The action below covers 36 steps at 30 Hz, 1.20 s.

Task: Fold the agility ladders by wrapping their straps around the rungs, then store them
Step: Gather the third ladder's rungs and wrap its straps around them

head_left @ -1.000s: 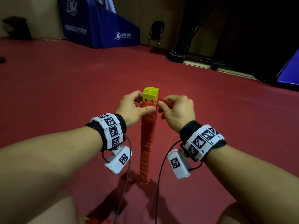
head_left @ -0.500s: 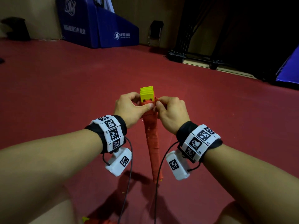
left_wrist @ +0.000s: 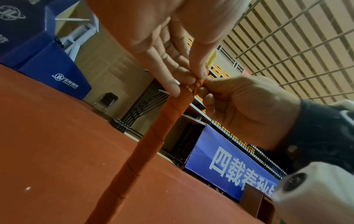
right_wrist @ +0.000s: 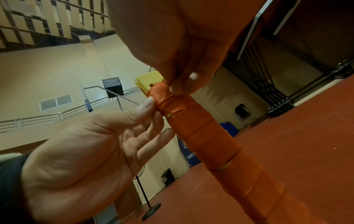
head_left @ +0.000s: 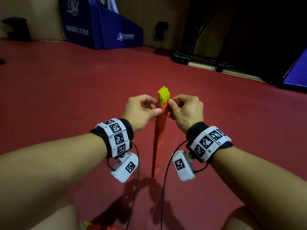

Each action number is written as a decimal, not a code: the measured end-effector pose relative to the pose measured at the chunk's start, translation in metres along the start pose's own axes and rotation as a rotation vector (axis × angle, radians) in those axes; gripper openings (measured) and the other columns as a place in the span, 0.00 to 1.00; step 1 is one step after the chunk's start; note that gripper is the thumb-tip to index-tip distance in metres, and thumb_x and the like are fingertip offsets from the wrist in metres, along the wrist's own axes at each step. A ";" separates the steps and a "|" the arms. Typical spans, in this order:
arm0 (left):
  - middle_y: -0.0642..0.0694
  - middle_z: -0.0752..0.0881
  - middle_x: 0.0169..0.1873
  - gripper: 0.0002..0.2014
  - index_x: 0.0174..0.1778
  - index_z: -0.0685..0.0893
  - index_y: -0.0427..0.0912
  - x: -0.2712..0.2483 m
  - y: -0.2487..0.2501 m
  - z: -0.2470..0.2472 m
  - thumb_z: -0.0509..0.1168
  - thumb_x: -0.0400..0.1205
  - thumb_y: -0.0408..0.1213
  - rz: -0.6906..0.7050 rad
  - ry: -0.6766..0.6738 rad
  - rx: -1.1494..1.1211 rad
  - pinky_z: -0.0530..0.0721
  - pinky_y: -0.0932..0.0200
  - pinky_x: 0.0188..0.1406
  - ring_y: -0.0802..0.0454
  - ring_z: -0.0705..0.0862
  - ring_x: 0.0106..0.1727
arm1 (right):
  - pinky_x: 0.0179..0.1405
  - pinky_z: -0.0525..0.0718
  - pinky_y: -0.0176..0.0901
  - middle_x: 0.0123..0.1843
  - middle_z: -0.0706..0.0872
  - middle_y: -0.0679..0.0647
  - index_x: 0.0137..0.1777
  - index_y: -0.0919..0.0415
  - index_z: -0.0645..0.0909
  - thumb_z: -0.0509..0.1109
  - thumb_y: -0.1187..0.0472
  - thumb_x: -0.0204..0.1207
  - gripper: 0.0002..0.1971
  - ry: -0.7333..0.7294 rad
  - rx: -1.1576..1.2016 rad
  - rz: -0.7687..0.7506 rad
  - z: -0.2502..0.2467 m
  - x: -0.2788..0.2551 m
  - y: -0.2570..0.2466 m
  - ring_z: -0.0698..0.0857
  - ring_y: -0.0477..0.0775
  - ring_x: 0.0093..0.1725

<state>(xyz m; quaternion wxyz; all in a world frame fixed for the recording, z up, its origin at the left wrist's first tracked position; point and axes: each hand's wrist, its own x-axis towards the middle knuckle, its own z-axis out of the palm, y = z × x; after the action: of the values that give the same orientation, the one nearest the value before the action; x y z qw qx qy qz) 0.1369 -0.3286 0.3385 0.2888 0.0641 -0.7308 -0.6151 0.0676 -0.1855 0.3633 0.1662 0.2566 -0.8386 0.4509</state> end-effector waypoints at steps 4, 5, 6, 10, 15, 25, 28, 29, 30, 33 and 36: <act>0.53 0.85 0.33 0.14 0.39 0.86 0.51 0.003 -0.004 -0.003 0.83 0.70 0.30 0.094 -0.001 0.041 0.85 0.58 0.47 0.60 0.82 0.35 | 0.43 0.89 0.56 0.27 0.88 0.48 0.34 0.49 0.85 0.70 0.42 0.71 0.13 0.025 0.063 0.059 0.002 -0.001 0.000 0.90 0.56 0.34; 0.53 0.86 0.34 0.14 0.38 0.86 0.52 0.003 -0.006 -0.003 0.84 0.68 0.34 0.116 -0.008 0.045 0.85 0.57 0.50 0.60 0.84 0.37 | 0.43 0.89 0.54 0.27 0.88 0.48 0.34 0.50 0.85 0.71 0.46 0.74 0.12 0.017 0.076 0.051 0.002 -0.002 -0.002 0.90 0.55 0.34; 0.53 0.88 0.37 0.13 0.37 0.85 0.53 0.003 -0.006 -0.003 0.84 0.66 0.39 0.138 -0.021 0.055 0.86 0.55 0.54 0.59 0.86 0.41 | 0.41 0.88 0.51 0.27 0.87 0.48 0.35 0.52 0.86 0.71 0.50 0.77 0.11 0.001 0.095 0.040 0.003 -0.003 -0.003 0.89 0.52 0.33; 0.47 0.91 0.50 0.14 0.32 0.80 0.52 0.003 -0.008 -0.004 0.82 0.65 0.41 0.162 -0.067 0.014 0.86 0.49 0.64 0.52 0.89 0.52 | 0.31 0.73 0.37 0.28 0.83 0.46 0.37 0.55 0.87 0.67 0.62 0.79 0.11 -0.124 0.163 0.007 0.004 -0.009 -0.010 0.76 0.43 0.28; 0.54 0.83 0.28 0.20 0.30 0.76 0.48 0.004 -0.010 -0.007 0.85 0.65 0.35 0.147 -0.024 0.022 0.77 0.63 0.34 0.60 0.77 0.30 | 0.44 0.80 0.58 0.41 0.78 0.48 0.29 0.59 0.82 0.68 0.55 0.78 0.16 -0.180 0.259 0.147 0.006 -0.005 -0.018 0.77 0.51 0.37; 0.54 0.86 0.35 0.27 0.42 0.74 0.55 0.005 -0.005 0.003 0.76 0.51 0.53 0.141 0.051 0.099 0.80 0.56 0.33 0.56 0.79 0.29 | 0.38 0.80 0.51 0.33 0.86 0.55 0.40 0.58 0.86 0.73 0.43 0.77 0.17 -0.169 -0.042 -0.066 0.001 -0.008 -0.026 0.83 0.57 0.38; 0.47 0.90 0.45 0.31 0.49 0.77 0.54 0.008 -0.003 0.005 0.81 0.53 0.52 0.121 -0.012 0.053 0.89 0.57 0.45 0.53 0.90 0.43 | 0.41 0.80 0.53 0.35 0.86 0.55 0.40 0.59 0.83 0.70 0.44 0.79 0.18 -0.120 -0.101 -0.080 -0.002 -0.005 -0.024 0.83 0.62 0.42; 0.47 0.90 0.48 0.32 0.51 0.77 0.55 0.009 -0.005 0.004 0.84 0.55 0.48 0.099 -0.050 0.047 0.90 0.55 0.51 0.51 0.90 0.46 | 0.43 0.81 0.53 0.36 0.87 0.55 0.41 0.59 0.84 0.69 0.43 0.80 0.18 -0.094 -0.097 -0.065 -0.004 -0.002 -0.022 0.84 0.63 0.44; 0.48 0.88 0.49 0.32 0.52 0.76 0.55 0.010 -0.010 0.003 0.87 0.58 0.43 0.068 -0.100 0.051 0.89 0.52 0.56 0.51 0.89 0.48 | 0.44 0.81 0.54 0.37 0.87 0.55 0.42 0.60 0.84 0.69 0.43 0.80 0.19 -0.063 -0.088 -0.038 -0.007 0.001 -0.019 0.84 0.64 0.45; 0.53 0.88 0.52 0.29 0.56 0.78 0.54 0.010 -0.025 -0.007 0.87 0.65 0.41 -0.035 -0.305 0.283 0.86 0.45 0.65 0.53 0.88 0.53 | 0.47 0.83 0.53 0.37 0.88 0.57 0.42 0.60 0.86 0.68 0.40 0.78 0.21 0.042 -0.017 0.104 -0.012 0.013 -0.001 0.87 0.66 0.47; 0.52 0.89 0.58 0.30 0.66 0.82 0.50 0.003 -0.034 -0.022 0.84 0.70 0.49 -0.127 -0.509 0.721 0.83 0.53 0.67 0.54 0.87 0.58 | 0.51 0.87 0.61 0.32 0.88 0.57 0.36 0.57 0.86 0.67 0.37 0.73 0.23 0.135 0.114 0.278 -0.015 0.019 0.016 0.88 0.68 0.43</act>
<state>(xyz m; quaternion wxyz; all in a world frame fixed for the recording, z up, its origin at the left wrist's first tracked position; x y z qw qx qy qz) 0.1366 -0.3568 0.3091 0.0206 0.0521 -0.9411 -0.3336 0.0432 -0.1709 0.3701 0.1432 0.1165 -0.8259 0.5327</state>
